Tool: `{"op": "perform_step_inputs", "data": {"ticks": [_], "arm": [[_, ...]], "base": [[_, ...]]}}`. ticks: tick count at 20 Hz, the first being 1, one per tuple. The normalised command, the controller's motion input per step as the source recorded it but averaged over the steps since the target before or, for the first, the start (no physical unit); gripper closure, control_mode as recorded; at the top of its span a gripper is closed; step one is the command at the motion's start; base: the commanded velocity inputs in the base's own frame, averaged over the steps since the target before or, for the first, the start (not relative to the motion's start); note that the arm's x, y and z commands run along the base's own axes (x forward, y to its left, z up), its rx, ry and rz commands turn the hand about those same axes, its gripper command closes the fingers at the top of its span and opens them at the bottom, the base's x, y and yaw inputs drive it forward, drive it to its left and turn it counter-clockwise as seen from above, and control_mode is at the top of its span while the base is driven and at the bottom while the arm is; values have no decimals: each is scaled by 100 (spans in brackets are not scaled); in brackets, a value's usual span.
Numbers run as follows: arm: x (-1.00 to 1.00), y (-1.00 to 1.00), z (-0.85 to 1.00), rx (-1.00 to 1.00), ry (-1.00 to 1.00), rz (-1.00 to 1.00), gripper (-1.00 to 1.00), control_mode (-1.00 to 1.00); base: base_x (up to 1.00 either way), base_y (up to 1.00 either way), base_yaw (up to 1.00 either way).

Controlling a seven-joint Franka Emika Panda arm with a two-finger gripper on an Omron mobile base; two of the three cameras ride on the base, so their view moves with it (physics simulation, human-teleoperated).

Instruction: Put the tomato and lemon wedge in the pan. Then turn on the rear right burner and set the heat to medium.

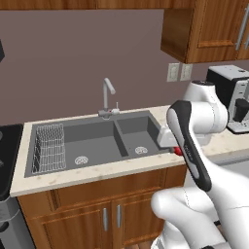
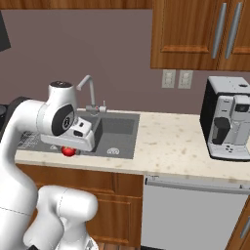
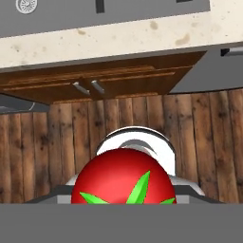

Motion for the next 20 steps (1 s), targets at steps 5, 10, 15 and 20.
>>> {"op": "perform_step_inputs", "data": {"ticks": [5, 10, 15, 20], "arm": [[0, 0, 0, 0, 0, 0, 100, 100], [0, 0, 0, 0, 0, 0, 100, 100], [0, 0, 0, 0, 0, 0, 100, 100], [0, 0, 0, 0, 0, 0, 100, 100]], "base": [[-59, 60, 3], [-9, 100, 6], [16, 100, 0], [14, 100, 0]]}}
